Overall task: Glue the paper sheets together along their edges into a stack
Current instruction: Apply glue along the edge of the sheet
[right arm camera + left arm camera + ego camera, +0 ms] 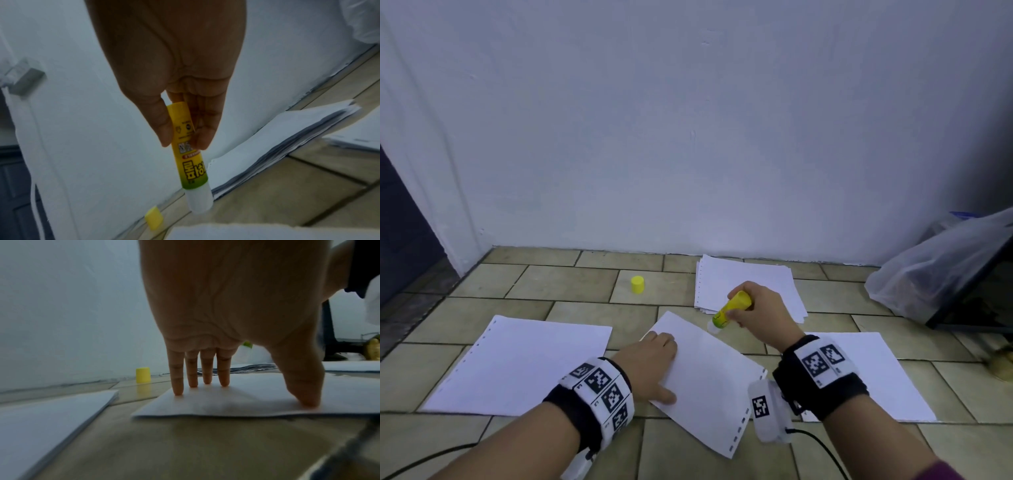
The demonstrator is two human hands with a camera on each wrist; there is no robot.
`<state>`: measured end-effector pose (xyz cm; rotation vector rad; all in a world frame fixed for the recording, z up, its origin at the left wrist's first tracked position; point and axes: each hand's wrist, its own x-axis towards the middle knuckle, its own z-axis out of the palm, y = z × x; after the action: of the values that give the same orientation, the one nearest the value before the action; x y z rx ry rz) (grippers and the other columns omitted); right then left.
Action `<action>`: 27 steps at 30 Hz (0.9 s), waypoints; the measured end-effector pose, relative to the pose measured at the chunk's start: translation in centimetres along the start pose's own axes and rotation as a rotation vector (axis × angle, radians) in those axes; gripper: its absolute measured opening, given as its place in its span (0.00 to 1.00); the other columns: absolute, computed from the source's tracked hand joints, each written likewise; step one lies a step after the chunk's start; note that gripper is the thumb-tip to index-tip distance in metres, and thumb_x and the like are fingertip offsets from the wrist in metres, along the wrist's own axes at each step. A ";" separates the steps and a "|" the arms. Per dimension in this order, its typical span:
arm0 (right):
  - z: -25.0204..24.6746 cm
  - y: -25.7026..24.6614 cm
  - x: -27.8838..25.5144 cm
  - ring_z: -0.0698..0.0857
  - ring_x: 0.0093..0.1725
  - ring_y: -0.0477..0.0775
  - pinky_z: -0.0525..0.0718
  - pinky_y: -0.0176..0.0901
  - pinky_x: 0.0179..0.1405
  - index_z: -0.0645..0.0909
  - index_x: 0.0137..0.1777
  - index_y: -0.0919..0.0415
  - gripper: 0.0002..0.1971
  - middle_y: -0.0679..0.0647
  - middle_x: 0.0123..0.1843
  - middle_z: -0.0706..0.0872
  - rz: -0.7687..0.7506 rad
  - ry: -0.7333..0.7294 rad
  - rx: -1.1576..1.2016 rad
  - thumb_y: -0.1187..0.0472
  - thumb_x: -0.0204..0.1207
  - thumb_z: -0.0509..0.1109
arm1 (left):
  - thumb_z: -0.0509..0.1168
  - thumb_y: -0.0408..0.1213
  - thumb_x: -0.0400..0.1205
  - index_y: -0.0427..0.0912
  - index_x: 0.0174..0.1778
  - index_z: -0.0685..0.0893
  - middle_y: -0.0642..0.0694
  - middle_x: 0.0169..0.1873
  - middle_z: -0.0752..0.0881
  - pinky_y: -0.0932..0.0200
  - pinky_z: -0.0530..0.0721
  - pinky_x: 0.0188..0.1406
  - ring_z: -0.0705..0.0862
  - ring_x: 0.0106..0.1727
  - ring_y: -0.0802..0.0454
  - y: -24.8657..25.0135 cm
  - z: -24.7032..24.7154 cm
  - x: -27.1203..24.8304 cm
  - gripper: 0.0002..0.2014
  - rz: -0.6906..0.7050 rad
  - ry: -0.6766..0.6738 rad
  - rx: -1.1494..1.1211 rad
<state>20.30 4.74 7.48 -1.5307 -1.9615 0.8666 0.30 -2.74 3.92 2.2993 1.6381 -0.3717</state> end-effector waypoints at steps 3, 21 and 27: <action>1.6 -0.9 0.9 0.79 0.46 0.50 0.76 0.29 0.36 0.80 0.51 0.54 0.10 0.51 0.47 0.82 -0.052 -0.046 -0.049 0.64 0.72 0.73 | 0.68 0.57 0.77 0.38 0.76 0.64 0.43 0.76 0.64 0.52 0.68 0.73 0.63 0.75 0.46 0.0 -0.1 0.4 0.38 -0.016 -0.009 0.002; 2.0 -3.5 2.1 0.73 0.49 0.48 0.70 0.37 0.44 0.79 0.63 0.58 0.15 0.58 0.59 0.82 -0.164 -0.332 -0.430 0.62 0.77 0.71 | 0.67 0.57 0.78 0.39 0.80 0.60 0.42 0.79 0.63 0.51 0.66 0.76 0.63 0.76 0.44 0.0 -0.1 0.3 0.40 -0.024 -0.025 0.018; -1.5 -2.7 0.1 0.76 0.57 0.52 0.72 0.36 0.44 0.80 0.62 0.56 0.15 0.54 0.62 0.80 -0.126 -0.421 -0.606 0.61 0.75 0.72 | 0.67 0.59 0.77 0.62 0.83 0.53 0.47 0.81 0.54 0.48 0.65 0.77 0.54 0.81 0.46 -0.6 0.2 0.9 0.41 -0.007 -0.067 0.017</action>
<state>19.55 4.64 10.49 -1.5955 -2.7849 0.6000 -0.03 -1.87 3.35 2.2687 1.6168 -0.4613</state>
